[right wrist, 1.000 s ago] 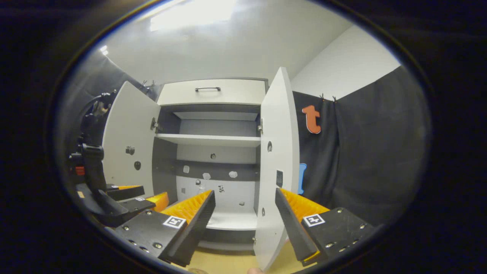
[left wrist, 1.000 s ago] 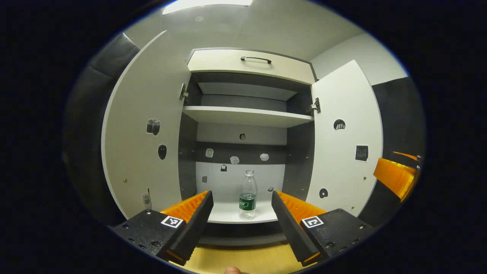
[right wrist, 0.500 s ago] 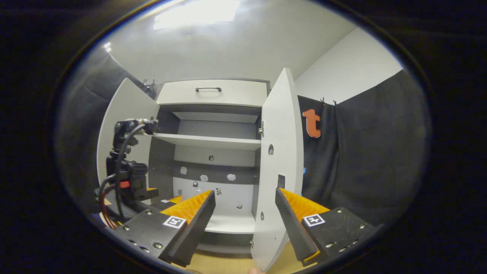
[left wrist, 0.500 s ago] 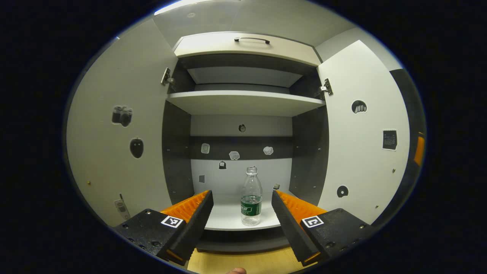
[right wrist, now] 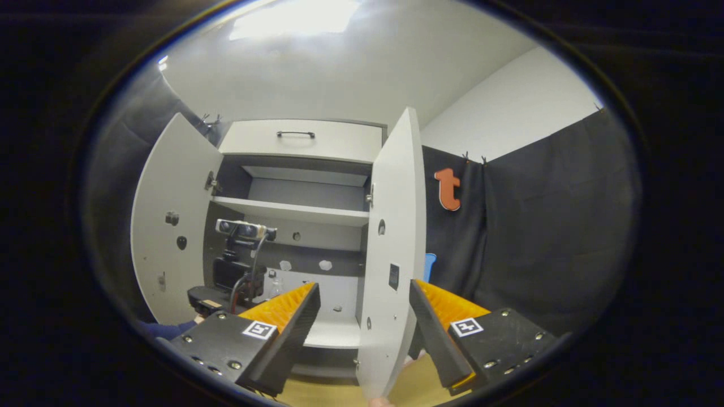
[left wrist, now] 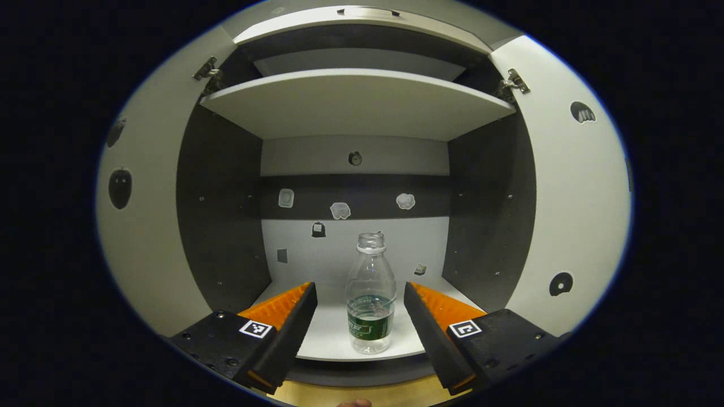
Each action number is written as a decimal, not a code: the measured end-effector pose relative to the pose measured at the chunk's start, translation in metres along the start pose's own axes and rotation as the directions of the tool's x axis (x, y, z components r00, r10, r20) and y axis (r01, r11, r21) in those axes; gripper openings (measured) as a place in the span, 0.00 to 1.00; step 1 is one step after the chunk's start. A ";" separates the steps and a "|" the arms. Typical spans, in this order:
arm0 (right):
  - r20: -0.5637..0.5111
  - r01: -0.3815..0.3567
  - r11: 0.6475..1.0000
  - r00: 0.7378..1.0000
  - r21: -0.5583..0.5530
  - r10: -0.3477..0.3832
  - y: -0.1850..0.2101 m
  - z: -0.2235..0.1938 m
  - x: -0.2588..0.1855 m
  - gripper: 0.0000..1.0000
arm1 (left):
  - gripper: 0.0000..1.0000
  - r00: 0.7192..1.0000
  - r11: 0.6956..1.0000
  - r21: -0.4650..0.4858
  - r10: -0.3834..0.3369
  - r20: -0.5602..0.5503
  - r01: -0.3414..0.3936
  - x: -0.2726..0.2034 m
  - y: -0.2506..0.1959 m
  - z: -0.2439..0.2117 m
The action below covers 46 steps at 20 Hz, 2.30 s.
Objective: Grasp the bottle in the cabinet with the left hand and place it on the coaster, then close the right door with the right hand and the left door with the left hand.
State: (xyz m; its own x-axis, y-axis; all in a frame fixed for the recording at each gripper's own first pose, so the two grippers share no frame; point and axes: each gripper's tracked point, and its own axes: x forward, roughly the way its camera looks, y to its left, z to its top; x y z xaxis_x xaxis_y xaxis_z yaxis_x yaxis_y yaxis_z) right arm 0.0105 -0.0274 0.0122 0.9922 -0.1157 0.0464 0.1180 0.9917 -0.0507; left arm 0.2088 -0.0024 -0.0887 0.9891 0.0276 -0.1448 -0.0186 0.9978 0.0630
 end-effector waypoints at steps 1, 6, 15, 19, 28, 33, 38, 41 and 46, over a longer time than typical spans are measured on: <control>-0.001 0.012 1.000 1.000 -0.003 -0.012 -0.003 0.000 -0.001 0.96 | 0.98 1.000 1.000 0.006 0.001 -0.011 -0.001 0.011 -0.001 -0.003; -0.006 0.077 0.996 0.997 -0.038 -0.077 -0.024 -0.002 -0.004 0.96 | 0.98 0.999 1.000 -0.001 0.009 -0.049 -0.009 0.053 -0.007 -0.019; -0.012 0.099 0.994 0.995 -0.040 -0.100 -0.037 -0.003 -0.008 0.96 | 0.77 0.997 1.000 -0.007 0.008 -0.079 -0.009 0.057 -0.007 -0.021; -0.005 0.075 0.997 0.997 -0.032 -0.075 -0.036 0.000 -0.007 0.96 | 0.77 0.997 0.999 -0.017 -0.046 -0.064 0.045 0.014 -0.010 -0.012; 0.006 0.015 1.000 1.000 -0.002 -0.015 -0.041 0.010 -0.016 0.96 | 0.77 0.970 0.972 0.007 -0.235 -0.062 0.236 -0.095 -0.008 -0.052; 0.025 0.018 1.000 1.000 -0.001 -0.018 -0.051 0.017 -0.019 0.96 | 0.77 0.939 0.954 -0.088 -0.297 -0.173 0.286 -0.131 0.005 -0.131; 0.039 0.034 0.999 0.999 0.002 -0.034 -0.061 0.023 -0.024 0.94 | 0.77 0.906 0.947 -0.133 -0.319 -0.277 0.293 -0.162 0.021 -0.207; 0.038 0.039 0.999 0.999 0.003 -0.039 -0.065 0.023 -0.027 0.96 | 0.77 0.869 0.938 -0.199 -0.339 -0.359 0.284 -0.175 0.023 -0.258; 0.033 0.039 0.999 0.999 -0.005 -0.038 -0.066 0.022 -0.031 0.96 | 0.80 0.828 0.940 -0.255 -0.325 -0.456 0.228 -0.183 0.025 -0.329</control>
State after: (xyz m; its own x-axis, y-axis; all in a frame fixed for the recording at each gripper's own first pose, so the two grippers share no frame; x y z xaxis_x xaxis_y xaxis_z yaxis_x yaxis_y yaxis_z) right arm -0.0293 -0.0880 0.0360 0.9851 -0.1518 0.0808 0.1564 0.9862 -0.0542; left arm -0.0211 0.0372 -0.3856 0.7587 -0.2741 -0.5909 0.1711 0.9592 -0.2252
